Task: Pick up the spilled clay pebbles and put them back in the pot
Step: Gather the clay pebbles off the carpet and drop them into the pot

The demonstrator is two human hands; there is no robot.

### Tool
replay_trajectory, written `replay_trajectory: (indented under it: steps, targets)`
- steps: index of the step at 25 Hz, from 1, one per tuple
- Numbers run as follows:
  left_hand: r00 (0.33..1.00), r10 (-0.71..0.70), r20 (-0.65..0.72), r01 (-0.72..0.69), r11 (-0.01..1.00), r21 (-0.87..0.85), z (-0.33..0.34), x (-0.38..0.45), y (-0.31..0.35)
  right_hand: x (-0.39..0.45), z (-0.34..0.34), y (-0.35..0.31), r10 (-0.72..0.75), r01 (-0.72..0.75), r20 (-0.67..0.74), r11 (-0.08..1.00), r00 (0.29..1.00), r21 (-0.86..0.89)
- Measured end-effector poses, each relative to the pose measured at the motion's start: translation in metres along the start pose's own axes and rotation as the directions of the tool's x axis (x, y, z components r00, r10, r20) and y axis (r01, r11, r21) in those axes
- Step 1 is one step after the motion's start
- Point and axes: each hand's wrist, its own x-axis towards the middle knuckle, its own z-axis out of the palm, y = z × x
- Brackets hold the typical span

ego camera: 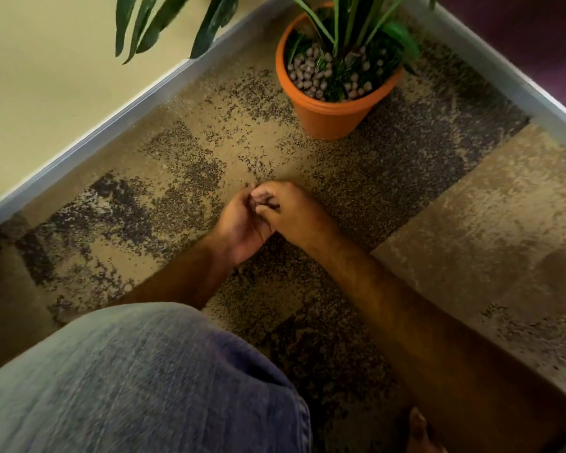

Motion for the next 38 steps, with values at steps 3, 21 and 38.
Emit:
replay_trajectory:
  steps: [3,21,38]
  targets:
    - [1.000,0.006,0.002,-0.006,0.991,-0.131,-0.002,0.005,0.001,0.000,-0.009,-0.002,-0.055,0.055,0.003,0.997,0.998,-0.051]
    - [0.974,0.228,-0.014,-0.229,0.973,-0.035,0.051,0.025,0.114,-0.024,-0.047,0.132,0.233,-0.254,-0.485,0.967,0.843,0.023]
    - [0.934,0.345,-0.094,-0.315,0.918,0.240,0.172,0.057,0.138,-0.032,-0.049,0.160,0.219,-0.338,-0.263,0.711,0.940,-0.616]
